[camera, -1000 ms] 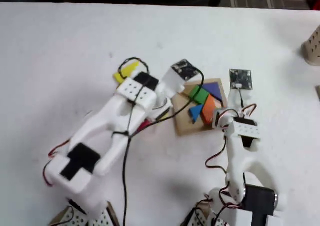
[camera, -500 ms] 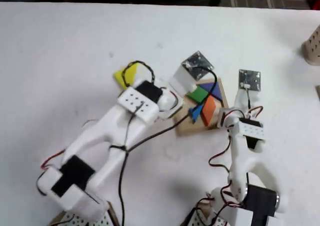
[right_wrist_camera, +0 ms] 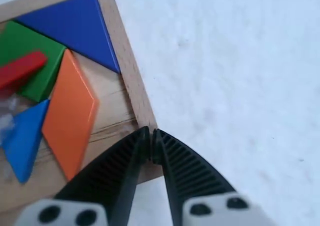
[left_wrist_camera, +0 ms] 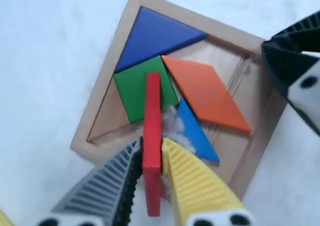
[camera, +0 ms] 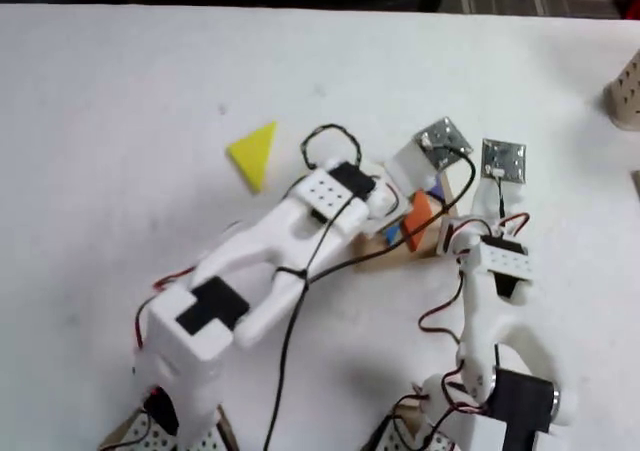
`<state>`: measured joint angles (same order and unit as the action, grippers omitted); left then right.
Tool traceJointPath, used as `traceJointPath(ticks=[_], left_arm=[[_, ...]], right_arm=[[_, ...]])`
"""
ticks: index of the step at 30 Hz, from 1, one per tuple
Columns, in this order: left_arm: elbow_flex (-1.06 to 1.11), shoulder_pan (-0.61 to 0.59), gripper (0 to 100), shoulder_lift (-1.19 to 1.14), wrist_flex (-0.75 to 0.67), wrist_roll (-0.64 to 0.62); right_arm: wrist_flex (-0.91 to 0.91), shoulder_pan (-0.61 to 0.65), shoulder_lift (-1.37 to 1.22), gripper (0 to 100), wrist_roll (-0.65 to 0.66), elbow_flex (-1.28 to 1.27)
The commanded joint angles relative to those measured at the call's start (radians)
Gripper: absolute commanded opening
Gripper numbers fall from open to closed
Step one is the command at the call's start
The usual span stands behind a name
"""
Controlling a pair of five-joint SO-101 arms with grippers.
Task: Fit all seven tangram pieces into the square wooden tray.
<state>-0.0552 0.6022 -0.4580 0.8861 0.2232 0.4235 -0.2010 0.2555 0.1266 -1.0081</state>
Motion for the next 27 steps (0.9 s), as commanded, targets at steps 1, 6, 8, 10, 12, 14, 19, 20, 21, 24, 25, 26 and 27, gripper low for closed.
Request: traceJointPath(ticks=[1, 6, 8, 10, 12, 14, 19, 20, 21, 24, 25, 26, 27], left_arm=[[-0.035, 0.021, 15, -0.024, 0.026, -0.003], [-0.035, 0.041, 32, -0.024, 0.064, -0.003], [-0.035, 0.053, 36, -0.024, 0.078, -0.003], [-0.035, 0.056, 39, -0.022, 0.087, -0.003], [-0.038, 0.054, 39, -0.018, 0.1, -0.003], [-0.054, 0.047, 39, 0.007, 0.12, -0.003], [-0.126, -0.001, 39, 0.122, 0.273, -0.003], [-0.143, -0.012, 39, 0.148, 0.304, -0.003], [-0.158, -0.024, 39, 0.176, 0.334, -0.003], [-0.189, -0.061, 39, 0.251, 0.404, -0.003], [-0.193, -0.073, 39, 0.275, 0.422, -0.003], [-0.198, -0.088, 39, 0.298, 0.437, -0.003], [-0.196, -0.104, 39, 0.321, 0.446, -0.003]], right_arm=[[0.008, 0.012, 0.004, 1.8, -0.008, 0.072], [0.007, 0.022, 0.002, 1.8, -0.003, 0.071], [0.007, 0.022, 0.001, 1.8, -0.002, 0.071], [-0.002, 0.022, -0.019, 1.9, 0.0, 0.072], [-0.03, 0.022, -0.038, 1.8, 0.0, 0.074], [-0.022, 0.022, -0.05, 1.8, 0.002, 0.087], [-0.007, 0.022, -0.056, 1.8, 0.002, 0.1], [-0.007, 0.022, -0.056, 1.8, 0.002, 0.1], [-0.007, 0.022, -0.056, 1.8, 0.002, 0.1], [-0.007, 0.022, -0.056, 1.8, 0.002, 0.1], [-0.007, 0.022, -0.056, 1.8, 0.0, 0.1], [-0.007, 0.022, -0.056, 1.8, 0.0, 0.1], [-0.007, 0.022, -0.056, 1.8, -0.002, 0.1]])
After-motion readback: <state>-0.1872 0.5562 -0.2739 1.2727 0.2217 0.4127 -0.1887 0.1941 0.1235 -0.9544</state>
